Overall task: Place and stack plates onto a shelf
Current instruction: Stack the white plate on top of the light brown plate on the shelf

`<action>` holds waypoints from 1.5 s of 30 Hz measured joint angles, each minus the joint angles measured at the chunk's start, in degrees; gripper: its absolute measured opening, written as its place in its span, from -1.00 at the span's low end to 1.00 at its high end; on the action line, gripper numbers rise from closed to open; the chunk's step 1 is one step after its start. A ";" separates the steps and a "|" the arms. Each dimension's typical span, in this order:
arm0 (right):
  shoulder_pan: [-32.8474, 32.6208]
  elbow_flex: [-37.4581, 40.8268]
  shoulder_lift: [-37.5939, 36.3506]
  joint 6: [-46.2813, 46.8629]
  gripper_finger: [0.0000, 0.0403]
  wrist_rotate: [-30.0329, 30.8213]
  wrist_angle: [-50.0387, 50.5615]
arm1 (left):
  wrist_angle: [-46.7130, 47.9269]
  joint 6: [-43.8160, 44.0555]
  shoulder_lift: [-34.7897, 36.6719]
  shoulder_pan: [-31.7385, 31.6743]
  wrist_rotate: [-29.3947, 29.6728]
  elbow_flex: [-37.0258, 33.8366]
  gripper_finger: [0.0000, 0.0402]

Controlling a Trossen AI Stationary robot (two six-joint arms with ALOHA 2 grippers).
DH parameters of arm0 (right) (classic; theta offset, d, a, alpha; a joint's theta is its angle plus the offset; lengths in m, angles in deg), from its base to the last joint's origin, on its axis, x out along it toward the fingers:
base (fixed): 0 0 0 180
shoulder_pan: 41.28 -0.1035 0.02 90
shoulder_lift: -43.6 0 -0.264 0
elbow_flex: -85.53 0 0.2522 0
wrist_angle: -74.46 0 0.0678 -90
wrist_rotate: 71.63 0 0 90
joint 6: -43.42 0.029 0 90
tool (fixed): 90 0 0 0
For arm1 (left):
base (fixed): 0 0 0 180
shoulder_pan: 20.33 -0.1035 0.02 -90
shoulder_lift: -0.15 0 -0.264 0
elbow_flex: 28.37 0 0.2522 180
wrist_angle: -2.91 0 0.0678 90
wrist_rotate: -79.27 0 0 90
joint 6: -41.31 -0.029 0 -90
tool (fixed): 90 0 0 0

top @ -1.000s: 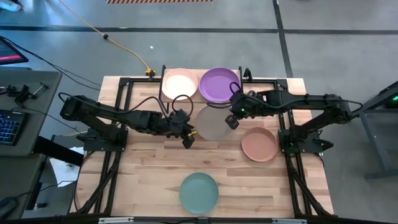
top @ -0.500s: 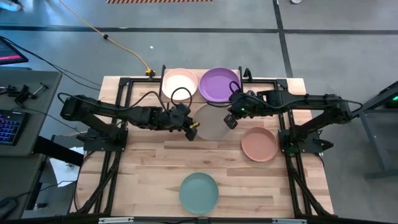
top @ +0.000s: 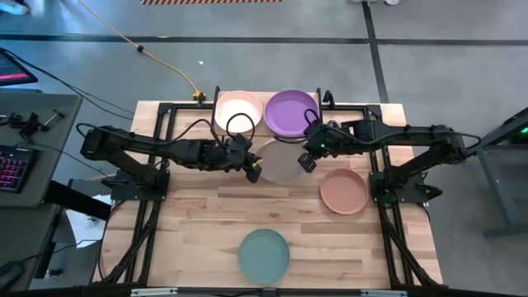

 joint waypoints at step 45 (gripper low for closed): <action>2.66 -0.02 -5.53 -0.17 -0.45 -7.71 -3.88 | 3.52 -1.62 3.61 -2.46 -4.66 0.28 -0.92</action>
